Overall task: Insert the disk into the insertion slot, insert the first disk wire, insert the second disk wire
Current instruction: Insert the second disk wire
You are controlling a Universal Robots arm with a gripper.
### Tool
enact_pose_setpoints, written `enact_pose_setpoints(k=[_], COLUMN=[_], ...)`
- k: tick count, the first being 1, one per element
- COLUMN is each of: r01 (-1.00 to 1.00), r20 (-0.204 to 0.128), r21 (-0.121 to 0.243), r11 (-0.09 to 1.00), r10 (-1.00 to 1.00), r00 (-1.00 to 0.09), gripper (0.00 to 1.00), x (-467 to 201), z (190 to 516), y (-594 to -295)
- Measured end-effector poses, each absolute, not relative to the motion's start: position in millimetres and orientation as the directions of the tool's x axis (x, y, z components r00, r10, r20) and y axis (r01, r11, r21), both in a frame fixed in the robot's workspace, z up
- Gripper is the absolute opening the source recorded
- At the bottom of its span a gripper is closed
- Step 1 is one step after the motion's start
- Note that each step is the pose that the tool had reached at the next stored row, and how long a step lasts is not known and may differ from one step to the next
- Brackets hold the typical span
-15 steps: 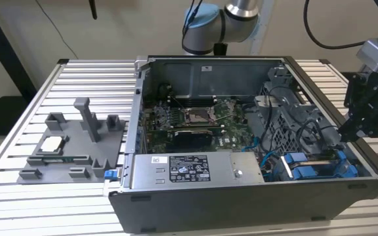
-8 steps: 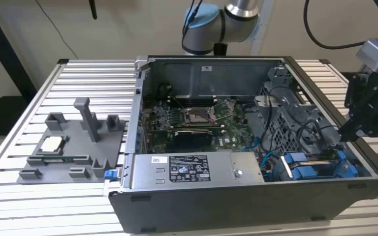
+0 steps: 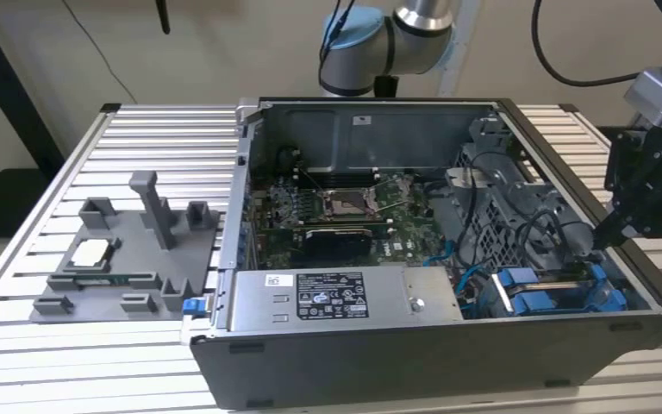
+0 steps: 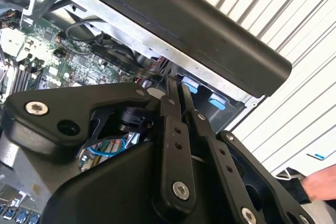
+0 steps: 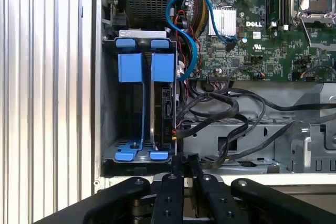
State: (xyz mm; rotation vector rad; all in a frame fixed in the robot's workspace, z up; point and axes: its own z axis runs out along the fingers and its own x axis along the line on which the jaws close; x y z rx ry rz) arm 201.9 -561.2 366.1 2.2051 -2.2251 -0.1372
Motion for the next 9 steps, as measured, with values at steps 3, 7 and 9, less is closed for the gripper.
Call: enact_pose_setpoints(k=[3,7,9], r01=[-0.998,-0.998,-0.998], r20=[-0.056,-0.056,-0.056], r21=[0.066,0.066,0.066], r11=[0.007,0.007,0.007], r10=[-0.998,-0.998,-0.998], r00=[-0.011,-0.011,-0.011], gripper=[0.16,0.16,0.16], x=[201.9,201.9,201.9], z=[366.0,365.9,365.9], y=[-561.2,-561.2,-561.2])
